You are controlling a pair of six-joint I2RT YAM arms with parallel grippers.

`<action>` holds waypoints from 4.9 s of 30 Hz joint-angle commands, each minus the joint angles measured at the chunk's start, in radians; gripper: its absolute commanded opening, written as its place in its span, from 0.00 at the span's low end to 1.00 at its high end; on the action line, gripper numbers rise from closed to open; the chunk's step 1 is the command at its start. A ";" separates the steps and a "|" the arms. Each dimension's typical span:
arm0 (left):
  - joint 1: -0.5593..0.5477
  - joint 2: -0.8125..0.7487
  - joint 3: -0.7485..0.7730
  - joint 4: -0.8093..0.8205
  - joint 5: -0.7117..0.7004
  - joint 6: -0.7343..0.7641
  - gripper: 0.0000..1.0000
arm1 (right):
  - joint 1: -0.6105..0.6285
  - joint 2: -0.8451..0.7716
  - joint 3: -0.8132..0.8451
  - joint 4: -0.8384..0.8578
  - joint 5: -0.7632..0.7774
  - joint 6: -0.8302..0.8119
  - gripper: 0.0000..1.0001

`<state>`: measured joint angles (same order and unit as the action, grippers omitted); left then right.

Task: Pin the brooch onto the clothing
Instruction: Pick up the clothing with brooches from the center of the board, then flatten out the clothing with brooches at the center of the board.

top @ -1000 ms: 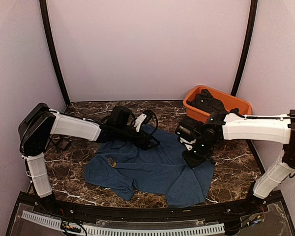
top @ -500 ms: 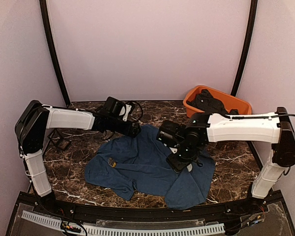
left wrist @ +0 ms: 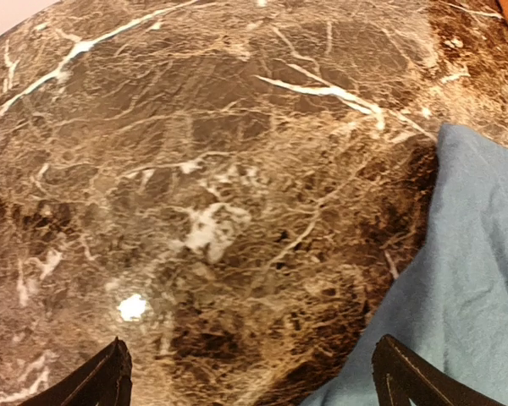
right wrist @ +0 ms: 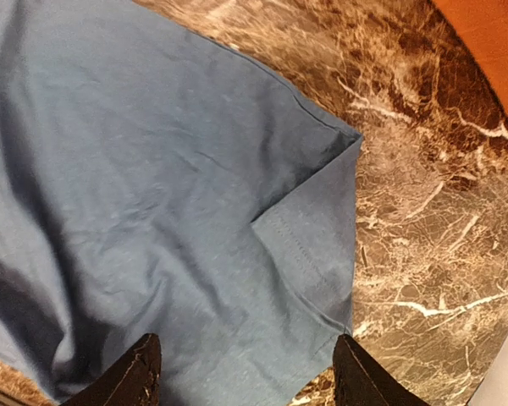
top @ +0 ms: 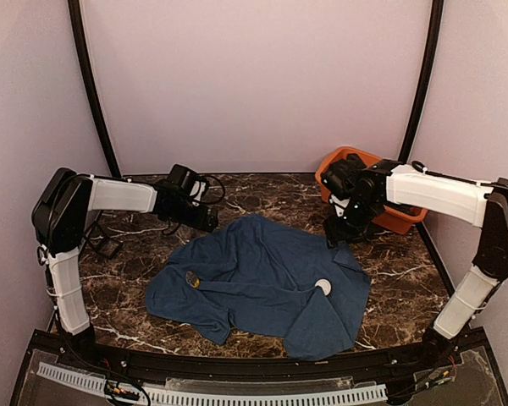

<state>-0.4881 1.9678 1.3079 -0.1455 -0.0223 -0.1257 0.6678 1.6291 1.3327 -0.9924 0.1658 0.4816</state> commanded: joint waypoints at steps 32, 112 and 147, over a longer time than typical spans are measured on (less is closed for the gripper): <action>0.065 -0.027 -0.181 -0.049 0.329 -0.029 0.33 | -0.246 0.257 -0.083 0.177 -0.082 0.011 0.64; -0.024 -0.165 0.066 -0.001 -0.393 0.315 0.01 | -0.262 0.271 0.321 0.425 0.198 -0.142 0.00; 0.013 -0.221 0.146 -0.228 -0.407 0.042 0.99 | -0.182 0.026 0.163 0.191 0.230 -0.119 0.64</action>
<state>-0.4740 1.9572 1.5188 -0.2474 -0.5980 0.0574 0.4736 1.8027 1.6142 -0.8162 0.5346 0.3927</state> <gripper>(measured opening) 0.989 0.644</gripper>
